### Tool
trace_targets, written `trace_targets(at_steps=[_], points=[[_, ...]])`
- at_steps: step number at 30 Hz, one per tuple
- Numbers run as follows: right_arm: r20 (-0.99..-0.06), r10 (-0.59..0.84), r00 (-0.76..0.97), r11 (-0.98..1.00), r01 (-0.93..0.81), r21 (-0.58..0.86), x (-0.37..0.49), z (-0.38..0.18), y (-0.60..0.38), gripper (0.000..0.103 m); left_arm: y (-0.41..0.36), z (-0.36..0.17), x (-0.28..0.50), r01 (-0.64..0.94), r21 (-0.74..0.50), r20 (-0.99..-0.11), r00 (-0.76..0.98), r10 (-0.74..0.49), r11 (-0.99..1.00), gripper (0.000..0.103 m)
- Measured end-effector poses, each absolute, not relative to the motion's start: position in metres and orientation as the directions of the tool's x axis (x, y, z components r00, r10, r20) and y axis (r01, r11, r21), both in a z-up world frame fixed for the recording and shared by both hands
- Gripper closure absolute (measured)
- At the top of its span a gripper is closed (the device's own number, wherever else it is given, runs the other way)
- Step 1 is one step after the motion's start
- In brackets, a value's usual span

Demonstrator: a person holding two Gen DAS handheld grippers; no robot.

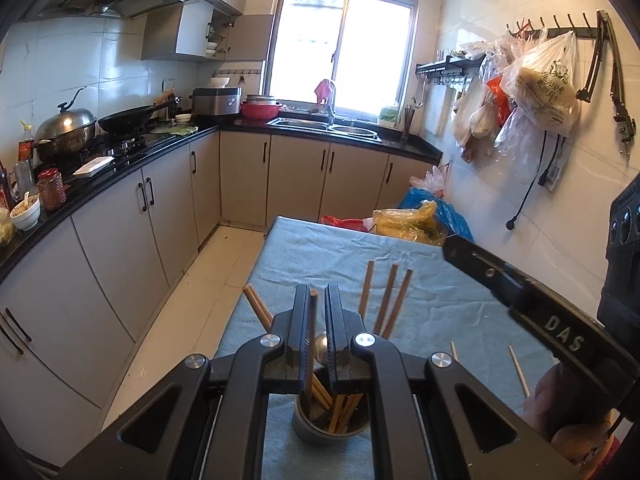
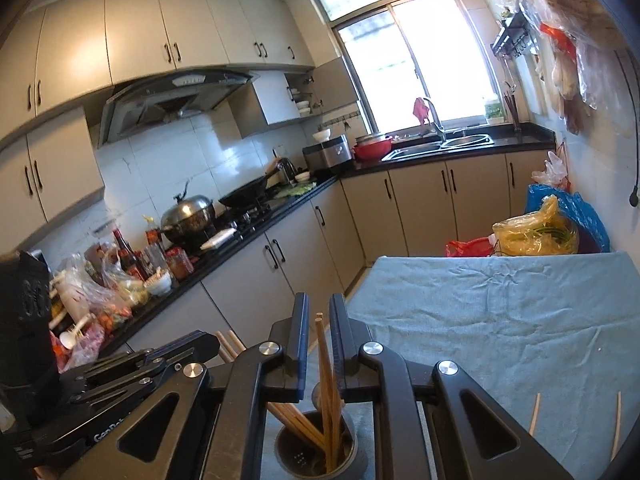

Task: Organize utensils
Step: 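Open both tools to release the chopsticks into the gray holder, then move both open tools over the last two chopsticks on the cloth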

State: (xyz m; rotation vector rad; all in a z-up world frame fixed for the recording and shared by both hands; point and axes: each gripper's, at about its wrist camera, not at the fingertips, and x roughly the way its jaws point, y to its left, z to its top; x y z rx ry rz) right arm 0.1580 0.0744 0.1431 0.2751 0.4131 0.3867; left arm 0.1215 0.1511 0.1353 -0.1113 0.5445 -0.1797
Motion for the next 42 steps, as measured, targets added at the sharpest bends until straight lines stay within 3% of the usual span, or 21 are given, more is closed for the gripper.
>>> trace_targets(at_steps=[2,5,6,11,25,42], points=[[-0.324,0.415,0.850,0.889,-0.304,0.341,0.149,0.145,0.067,0.091,0.150,0.137,0.113,0.137,-0.146,-0.491,0.850,-0.192,0.980,0.093],[-0.318,0.407,0.856,0.886,-0.285,0.366,0.134,0.143,0.052,0.083,0.145,0.134,0.096,0.124,-0.132,-0.469,0.866,-0.173,0.983,0.073],[-0.319,0.406,0.856,0.884,-0.280,0.374,0.131,0.141,0.048,0.082,0.143,0.133,0.091,0.119,-0.123,-0.463,0.871,-0.163,0.985,0.072],[-0.358,0.364,0.860,0.896,-0.219,0.385,0.108,0.120,0.025,0.077,0.120,0.114,0.068,0.106,-0.082,-0.468,0.874,-0.132,0.991,0.072],[-0.478,0.292,0.828,0.896,-0.063,0.439,0.068,0.053,-0.040,0.076,0.044,0.056,0.049,0.188,0.025,-0.577,0.805,-0.140,0.982,0.070],[-0.493,0.245,0.835,0.856,0.052,0.514,0.044,0.033,-0.117,0.072,-0.020,0.033,0.044,0.287,0.095,-0.645,0.747,-0.161,0.953,0.066]])
